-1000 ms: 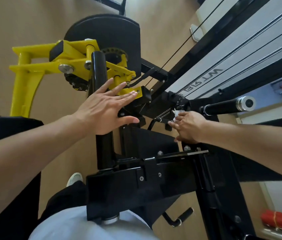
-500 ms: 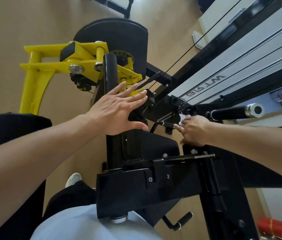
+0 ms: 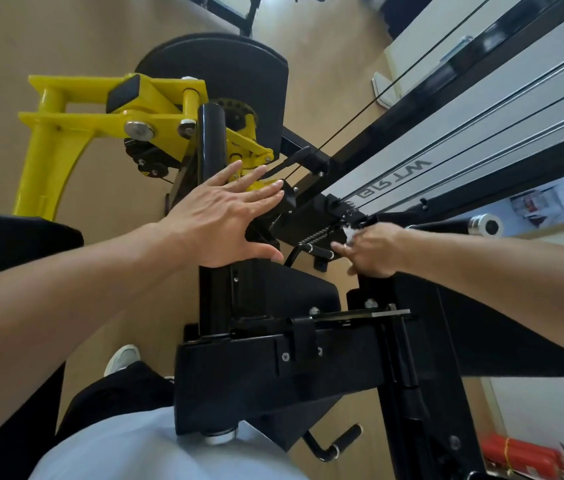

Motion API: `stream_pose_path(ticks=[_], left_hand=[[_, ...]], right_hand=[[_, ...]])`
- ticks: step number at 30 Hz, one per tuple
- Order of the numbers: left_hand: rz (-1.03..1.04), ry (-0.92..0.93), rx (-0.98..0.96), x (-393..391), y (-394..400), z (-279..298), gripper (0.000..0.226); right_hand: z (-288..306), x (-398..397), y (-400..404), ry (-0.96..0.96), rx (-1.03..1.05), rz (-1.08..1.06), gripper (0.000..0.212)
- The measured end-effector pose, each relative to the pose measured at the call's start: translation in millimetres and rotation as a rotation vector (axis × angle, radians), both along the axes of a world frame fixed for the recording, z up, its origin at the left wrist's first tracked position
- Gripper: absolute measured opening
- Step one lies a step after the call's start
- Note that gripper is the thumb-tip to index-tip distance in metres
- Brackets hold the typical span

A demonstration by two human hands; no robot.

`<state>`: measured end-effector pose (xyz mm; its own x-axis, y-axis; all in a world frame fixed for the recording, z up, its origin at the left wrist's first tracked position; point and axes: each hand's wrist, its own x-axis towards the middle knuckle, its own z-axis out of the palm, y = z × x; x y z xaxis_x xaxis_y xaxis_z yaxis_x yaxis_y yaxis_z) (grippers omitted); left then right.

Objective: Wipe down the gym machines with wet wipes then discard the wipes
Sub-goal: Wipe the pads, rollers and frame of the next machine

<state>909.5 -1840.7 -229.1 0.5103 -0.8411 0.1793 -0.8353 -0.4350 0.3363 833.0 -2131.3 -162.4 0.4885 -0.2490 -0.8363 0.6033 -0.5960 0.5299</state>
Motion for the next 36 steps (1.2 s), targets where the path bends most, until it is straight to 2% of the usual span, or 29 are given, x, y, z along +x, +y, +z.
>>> stream_pose_path(ticks=[2, 7, 13, 18, 23, 28, 34, 36], left_hand=[[0.004, 0.005, -0.003, 0.4, 0.3, 0.0, 0.113], [0.016, 0.017, -0.012, -0.5, -0.5, 1.0, 0.113], [0.018, 0.014, -0.008, -0.4, -0.4, -0.4, 0.112], [0.018, 0.013, -0.016, -0.1, 0.1, -0.2, 0.111], [0.016, 0.007, -0.014, -0.6, -0.3, -1.9, 0.112], [0.020, 0.011, -0.008, 0.0, -0.5, -0.5, 0.109], [0.020, 0.008, 0.000, -0.2, -0.6, -1.4, 0.109], [0.021, 0.010, 0.009, -0.6, -0.3, 0.0, 0.109]], right_hand=[[-0.3, 2.3, 5.1, -0.048, -0.015, -0.002, 0.073], [3.7, -32.6, 11.3, 0.229, -0.024, -0.135, 0.082], [0.1, -16.4, 9.4, 0.024, -0.030, -0.084, 0.081], [10.2, -26.3, 10.5, 0.159, 0.080, -0.232, 0.084], [2.9, -16.0, 13.8, 0.012, 0.013, -0.164, 0.090], [6.4, -24.5, 15.6, 0.087, 0.042, -0.180, 0.084], [-1.2, -5.9, 17.7, -0.024, 0.014, -0.143, 0.096], [-2.6, -21.4, 16.4, 0.059, 0.030, -0.130, 0.085]])
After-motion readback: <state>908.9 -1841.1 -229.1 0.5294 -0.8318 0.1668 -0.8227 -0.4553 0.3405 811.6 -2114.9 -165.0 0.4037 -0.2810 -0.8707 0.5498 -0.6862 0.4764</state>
